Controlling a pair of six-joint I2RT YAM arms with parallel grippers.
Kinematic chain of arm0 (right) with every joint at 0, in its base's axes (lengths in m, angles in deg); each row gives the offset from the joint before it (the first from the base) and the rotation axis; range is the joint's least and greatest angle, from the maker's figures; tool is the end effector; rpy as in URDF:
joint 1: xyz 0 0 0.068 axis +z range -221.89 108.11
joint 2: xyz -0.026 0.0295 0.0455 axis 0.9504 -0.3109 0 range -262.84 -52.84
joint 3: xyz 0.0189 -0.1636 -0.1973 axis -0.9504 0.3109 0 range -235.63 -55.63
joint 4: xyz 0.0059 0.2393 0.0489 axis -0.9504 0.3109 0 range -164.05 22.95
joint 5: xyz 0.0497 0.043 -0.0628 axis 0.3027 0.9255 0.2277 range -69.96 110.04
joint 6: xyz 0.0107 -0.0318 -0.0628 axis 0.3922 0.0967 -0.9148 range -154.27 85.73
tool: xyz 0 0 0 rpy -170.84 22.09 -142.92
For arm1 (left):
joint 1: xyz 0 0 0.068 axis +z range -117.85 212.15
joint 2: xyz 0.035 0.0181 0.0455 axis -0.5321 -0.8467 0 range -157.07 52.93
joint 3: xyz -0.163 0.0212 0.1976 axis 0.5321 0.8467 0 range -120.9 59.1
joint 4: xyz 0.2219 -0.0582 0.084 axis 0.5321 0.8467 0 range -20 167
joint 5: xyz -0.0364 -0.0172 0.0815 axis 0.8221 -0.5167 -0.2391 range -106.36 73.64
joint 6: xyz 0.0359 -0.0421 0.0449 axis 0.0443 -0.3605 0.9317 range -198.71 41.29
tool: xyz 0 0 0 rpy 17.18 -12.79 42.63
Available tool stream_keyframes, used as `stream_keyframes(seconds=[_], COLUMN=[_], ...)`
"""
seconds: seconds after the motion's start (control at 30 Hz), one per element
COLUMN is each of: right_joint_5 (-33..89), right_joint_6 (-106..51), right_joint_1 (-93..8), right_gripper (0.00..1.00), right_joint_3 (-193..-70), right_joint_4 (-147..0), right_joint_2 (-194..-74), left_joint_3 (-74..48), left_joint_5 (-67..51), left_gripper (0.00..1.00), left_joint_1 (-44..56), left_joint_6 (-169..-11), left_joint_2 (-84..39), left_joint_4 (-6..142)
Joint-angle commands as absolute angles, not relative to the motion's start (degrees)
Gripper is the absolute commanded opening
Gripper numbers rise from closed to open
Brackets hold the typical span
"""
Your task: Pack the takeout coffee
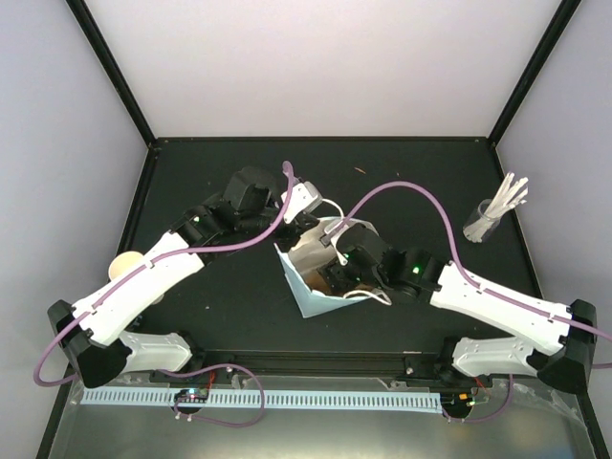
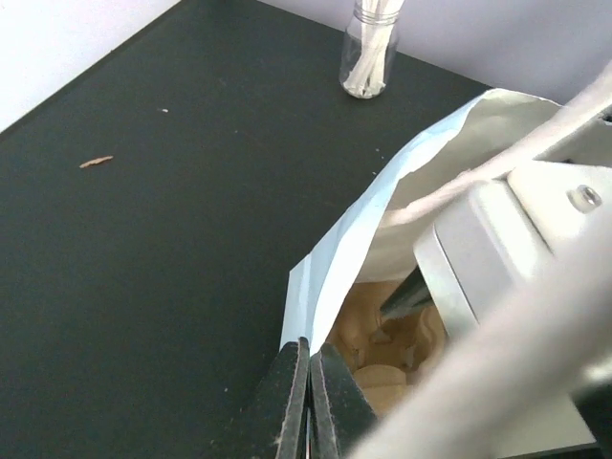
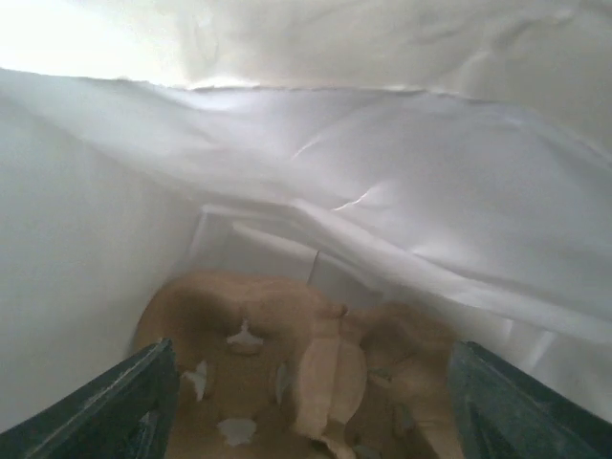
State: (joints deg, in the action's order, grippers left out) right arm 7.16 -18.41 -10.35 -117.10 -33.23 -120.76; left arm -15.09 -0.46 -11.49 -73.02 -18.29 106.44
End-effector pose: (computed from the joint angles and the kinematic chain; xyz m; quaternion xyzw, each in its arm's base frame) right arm 0.1296 0.2117 0.2809 -0.3216 0.8687 0.1448 0.3478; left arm 0.1859 -0.1994 0.3477 0.4236 0.7654 -0.2677 0.4039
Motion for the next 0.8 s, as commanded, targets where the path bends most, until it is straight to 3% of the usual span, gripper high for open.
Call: stream_keyframes(seconds=[0.0,0.13,0.23,0.47,0.77], right_joint_5=[11.57,10.68,8.09,-1.94,-15.56], right_joint_6=[-23.70,-26.52,-27.84,-30.29,-35.76], right_joint_1=[-9.64,-8.41,-6.02,3.79,16.23], right_gripper=[0.72,0.50,0.39,0.33,0.36], right_joint_3=[-116.02,-115.29,-114.28,-110.46,-108.52], right_joint_4=[-34.95,-35.38,-36.05,-41.17,-46.66], right_joint_2=[-119.18,-119.46,-120.64,-124.03,-132.75], left_joint_3=[-20.01,-21.34,-21.01,-14.56,-6.80], left_joint_5=[0.45,0.43,-0.61,-2.26,-2.52], left_gripper=[0.02,0.02,0.02,0.02,0.02], left_joint_1=[-11.80,-11.88,-12.12,-15.86,-19.88], left_joint_6=[-67.89,-64.56,-60.74,-53.63,-49.49], left_joint_2=[-17.88,-17.39,-16.23,-13.06,-6.96], left_joint_4=[108.38,108.74,108.18,104.40,102.20])
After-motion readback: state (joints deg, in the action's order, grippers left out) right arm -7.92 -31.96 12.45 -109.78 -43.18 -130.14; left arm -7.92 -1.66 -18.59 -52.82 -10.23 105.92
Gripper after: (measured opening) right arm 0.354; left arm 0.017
